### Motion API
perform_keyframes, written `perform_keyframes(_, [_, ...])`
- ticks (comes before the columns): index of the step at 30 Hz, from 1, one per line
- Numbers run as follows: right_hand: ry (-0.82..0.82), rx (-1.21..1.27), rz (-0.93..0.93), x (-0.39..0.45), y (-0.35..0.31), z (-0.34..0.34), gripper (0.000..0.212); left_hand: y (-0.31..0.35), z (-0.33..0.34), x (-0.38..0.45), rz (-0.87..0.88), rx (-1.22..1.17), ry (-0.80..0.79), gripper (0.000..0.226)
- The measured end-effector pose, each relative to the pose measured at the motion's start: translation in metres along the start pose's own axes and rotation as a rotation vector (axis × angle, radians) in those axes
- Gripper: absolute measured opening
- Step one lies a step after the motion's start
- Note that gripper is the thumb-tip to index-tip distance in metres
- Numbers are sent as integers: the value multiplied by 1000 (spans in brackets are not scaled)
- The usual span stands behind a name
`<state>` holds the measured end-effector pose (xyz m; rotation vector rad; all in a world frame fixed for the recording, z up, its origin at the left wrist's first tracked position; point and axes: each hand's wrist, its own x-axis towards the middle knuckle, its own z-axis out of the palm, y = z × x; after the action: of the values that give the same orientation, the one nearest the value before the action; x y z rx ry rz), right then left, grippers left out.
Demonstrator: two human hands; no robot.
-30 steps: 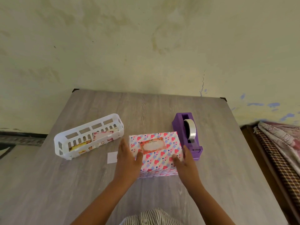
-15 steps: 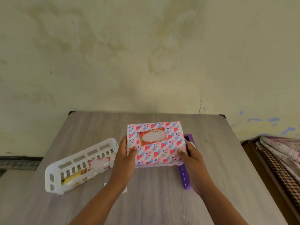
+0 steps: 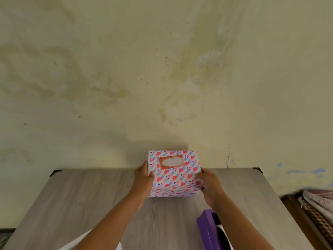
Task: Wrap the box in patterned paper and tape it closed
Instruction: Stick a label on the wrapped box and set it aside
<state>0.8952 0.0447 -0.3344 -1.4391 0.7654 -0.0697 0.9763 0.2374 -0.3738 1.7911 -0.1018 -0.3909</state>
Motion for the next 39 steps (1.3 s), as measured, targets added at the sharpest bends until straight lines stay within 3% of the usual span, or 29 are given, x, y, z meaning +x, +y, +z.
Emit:
perform_keyframes(14, [63, -67, 36, 36, 3, -3, 23, 7, 21, 24, -45, -82, -71, 31])
perform_keyframes(16, [35, -79, 12, 30, 2, -5, 23, 10, 23, 18, -5, 62, 8, 34])
perform_keyframes(18, [41, -138, -69, 19, 3, -13, 19, 10, 27, 8, 79, 312, 234, 48])
perform_keyframes(19, [71, -190, -138, 12, 3, -19, 23, 13, 29, 2, 199, 342, 337, 52])
perform_keyframes(21, [129, -291, -281, -18, 9, -39, 31, 16, 40, -22, 439, 287, 364, 52])
perform_keyframes(23, [127, -400, -403, -65, 24, -64, 23, 10, 59, -48, 528, 202, 220, 51])
perform_keyframes(25, [122, -515, -446, -115, 46, -90, 20, 2, 79, -72, 493, 150, 65, 47])
perform_keyframes(28, [158, -657, -386, -175, 82, -122, 62, -10, 104, -100, 341, 178, -126, 41])
perform_keyframes(32, [177, -717, -157, -205, 133, -148, 82, -7, 125, -115, 183, 349, -249, 48])
perform_keyframes(34, [148, -737, -109, -205, 150, -150, 77, 0, 135, -116, 115, 398, -292, 49])
perform_keyframes(39, [156, -773, -211, -194, 162, -143, 62, 5, 147, -118, 61, 457, -342, 44])
